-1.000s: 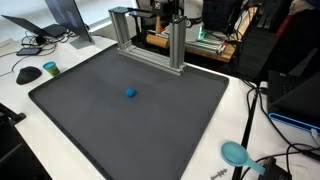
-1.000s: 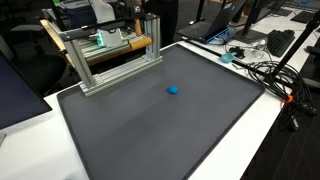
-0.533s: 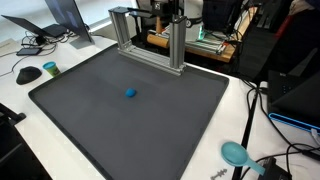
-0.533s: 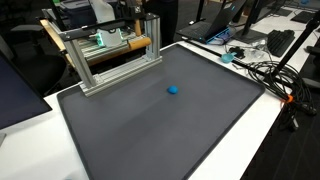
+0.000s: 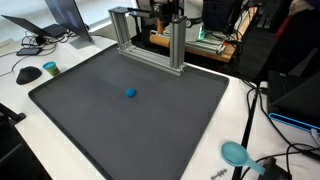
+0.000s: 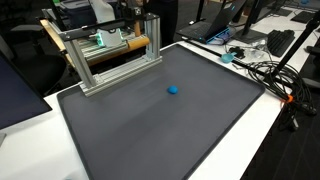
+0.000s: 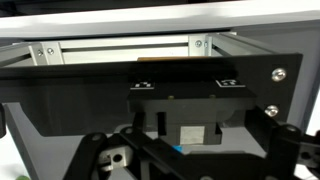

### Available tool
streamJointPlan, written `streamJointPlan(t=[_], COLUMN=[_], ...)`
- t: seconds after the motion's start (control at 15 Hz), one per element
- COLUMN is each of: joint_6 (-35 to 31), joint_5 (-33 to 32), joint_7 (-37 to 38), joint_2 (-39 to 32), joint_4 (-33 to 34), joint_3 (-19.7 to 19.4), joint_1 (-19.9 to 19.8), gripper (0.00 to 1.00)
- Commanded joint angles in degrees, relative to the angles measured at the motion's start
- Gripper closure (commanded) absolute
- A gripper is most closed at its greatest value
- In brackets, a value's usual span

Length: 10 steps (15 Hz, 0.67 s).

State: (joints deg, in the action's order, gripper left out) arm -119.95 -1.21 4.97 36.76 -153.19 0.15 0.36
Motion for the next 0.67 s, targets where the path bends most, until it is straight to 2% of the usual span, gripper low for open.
streamJointPlan(t=[0.0, 0.53, 0.6], joint_6=[0.9, 1.4, 1.3], joint_5=[1.1, 0.8, 0.5], joint_7=[0.7, 0.5, 0.8], joint_2=[-1.1, -1.9, -2.0], joint_4=[0.6, 0.6, 0.5], joint_3=[0.8, 0.9, 1.1], joint_1=[-0.2, -0.4, -0.5], gripper=[0.0, 0.0, 0.04])
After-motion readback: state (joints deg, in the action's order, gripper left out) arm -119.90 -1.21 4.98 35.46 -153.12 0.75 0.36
